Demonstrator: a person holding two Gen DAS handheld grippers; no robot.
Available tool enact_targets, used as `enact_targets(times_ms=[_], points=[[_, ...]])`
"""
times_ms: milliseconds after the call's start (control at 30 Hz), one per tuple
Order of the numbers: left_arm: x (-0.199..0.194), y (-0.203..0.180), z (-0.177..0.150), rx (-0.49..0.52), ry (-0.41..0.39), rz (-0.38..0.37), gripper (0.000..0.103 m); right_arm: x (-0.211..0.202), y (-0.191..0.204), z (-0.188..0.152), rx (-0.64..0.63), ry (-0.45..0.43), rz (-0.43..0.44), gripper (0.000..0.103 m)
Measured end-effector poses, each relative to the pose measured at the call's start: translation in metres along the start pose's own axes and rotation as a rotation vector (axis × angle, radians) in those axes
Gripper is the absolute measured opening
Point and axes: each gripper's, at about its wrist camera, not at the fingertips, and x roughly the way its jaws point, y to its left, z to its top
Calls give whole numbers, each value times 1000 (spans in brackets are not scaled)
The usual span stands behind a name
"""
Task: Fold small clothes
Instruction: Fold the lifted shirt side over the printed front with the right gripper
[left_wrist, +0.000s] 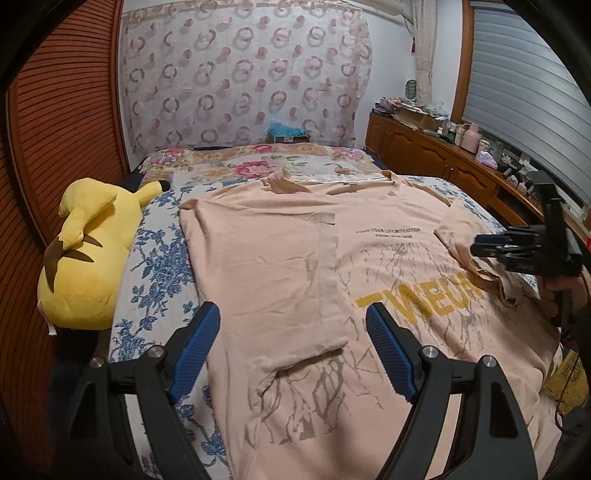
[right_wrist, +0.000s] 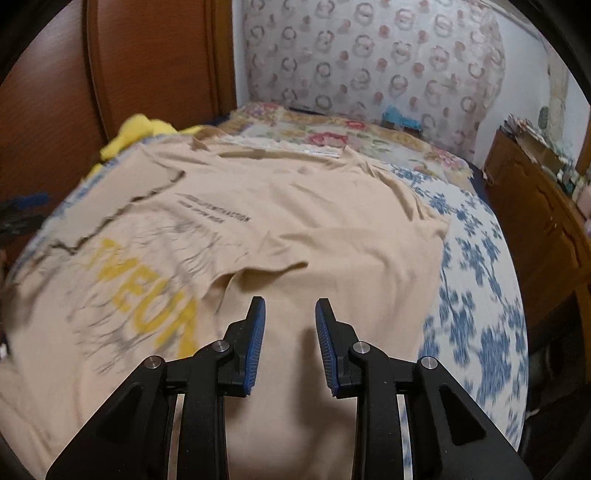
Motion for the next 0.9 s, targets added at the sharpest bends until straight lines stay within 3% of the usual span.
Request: enact_targets(times_ms=[133, 200, 300, 433, 500, 633, 800, 900], points=[[2, 11, -2, -17, 3, 11, 82, 29, 11, 18, -40, 33, 5, 27], [3, 14, -1, -20, 5, 19, 82, 35, 17, 31, -36, 17, 61, 27], [6, 20, 1, -24, 6, 28, 82, 32, 25, 44, -26, -26, 120, 27], [13, 26, 7, -21, 13, 37, 82, 22, 23, 49, -29, -53, 105, 27], [19, 31, 12, -22, 17, 38, 82, 16, 14, 45, -31, -52, 70, 29], [35, 44, 24, -30, 33, 44, 82, 11, -22, 38, 11, -41, -13, 51], [54, 58, 37, -23, 47, 41, 81, 9, -80, 26, 88, -18, -79, 52], [67, 68, 47, -40, 63, 21, 75, 10, -107, 21, 135, -10, -90, 52]])
